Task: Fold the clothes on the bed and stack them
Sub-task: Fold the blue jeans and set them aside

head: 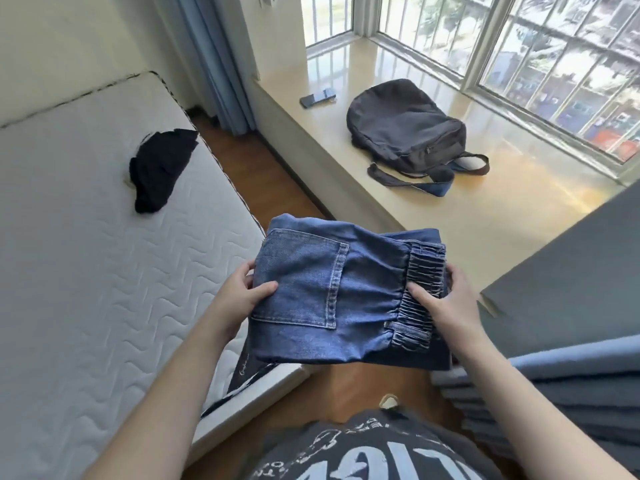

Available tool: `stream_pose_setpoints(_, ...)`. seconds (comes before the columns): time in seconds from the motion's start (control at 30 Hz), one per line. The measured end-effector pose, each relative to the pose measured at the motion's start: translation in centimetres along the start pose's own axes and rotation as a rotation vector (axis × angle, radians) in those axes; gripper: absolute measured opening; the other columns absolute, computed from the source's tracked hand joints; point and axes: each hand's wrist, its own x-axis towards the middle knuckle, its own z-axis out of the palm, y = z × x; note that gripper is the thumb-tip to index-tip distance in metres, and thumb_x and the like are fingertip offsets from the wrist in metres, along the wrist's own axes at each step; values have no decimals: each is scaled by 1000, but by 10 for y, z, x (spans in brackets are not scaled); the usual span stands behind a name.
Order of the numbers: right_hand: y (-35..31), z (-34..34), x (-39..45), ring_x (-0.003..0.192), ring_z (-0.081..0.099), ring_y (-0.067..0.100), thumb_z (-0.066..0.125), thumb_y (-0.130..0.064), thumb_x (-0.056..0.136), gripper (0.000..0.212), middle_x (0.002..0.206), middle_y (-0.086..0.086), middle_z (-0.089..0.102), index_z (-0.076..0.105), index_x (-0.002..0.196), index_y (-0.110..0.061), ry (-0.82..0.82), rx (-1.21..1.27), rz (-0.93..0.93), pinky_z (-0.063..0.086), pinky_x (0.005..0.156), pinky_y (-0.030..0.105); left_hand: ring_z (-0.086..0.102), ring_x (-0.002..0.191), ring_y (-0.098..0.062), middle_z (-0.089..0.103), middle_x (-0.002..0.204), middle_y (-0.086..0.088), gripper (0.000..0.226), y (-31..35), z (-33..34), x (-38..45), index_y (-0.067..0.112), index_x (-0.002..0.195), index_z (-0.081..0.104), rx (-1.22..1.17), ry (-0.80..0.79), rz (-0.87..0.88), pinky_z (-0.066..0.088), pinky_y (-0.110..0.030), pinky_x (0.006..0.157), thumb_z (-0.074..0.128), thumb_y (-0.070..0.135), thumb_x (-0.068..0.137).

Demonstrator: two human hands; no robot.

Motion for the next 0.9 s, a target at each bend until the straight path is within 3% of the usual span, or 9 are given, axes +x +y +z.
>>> stream_pose_setpoints(0.1,-10,3,39,103,63,3,83,-46,65,68,113,-16,66,52,124,-31,-98,-7,-44,51,96,41,71,93,-19,74,105,-8,47,3,6,3,20,128,52,-53,131,-12,54,-28,76,65,-2,88)
stream_pose_setpoints(0.27,-27,20,92,96,64,-5,86,-38,69,66,110,-17,66,52,125,-27,-260,-48,-116,52,93,35,71,93,-18,72,107,-10,47,3,2,2,15,129,52,-122,277,-15,55,-26,76,65,-4,87)
stream_pose_setpoints(0.4,-43,57,117,99,65,0,85,-37,70,64,111,-15,67,53,124,-29,-373,-59,-139,52,91,34,71,87,-13,72,104,-8,45,3,-17,2,15,126,54,-169,395,-20,54,-20,69,65,-4,87)
stream_pose_setpoints(0.5,-56,93,131,95,63,-7,84,-36,72,59,105,-22,67,52,122,-32,-443,-71,-147,51,87,29,71,84,-11,72,101,-7,45,0,-41,6,16,125,55,-209,467,-12,54,-19,68,65,-5,86)
stream_pose_setpoints(0.8,-98,205,147,91,58,-17,76,-22,80,50,107,-21,63,51,122,-29,-500,-128,-193,45,80,17,69,80,-14,70,99,-8,43,-8,-134,37,13,124,55,-298,540,-37,54,-21,66,64,-6,87)
stream_pose_setpoints(0.9,-110,240,153,91,56,-19,72,-19,82,47,108,-21,62,51,123,-27,-513,-143,-201,41,75,13,69,89,-18,71,102,-8,42,-10,-171,52,17,121,57,-298,524,-28,54,-24,71,67,-4,85)
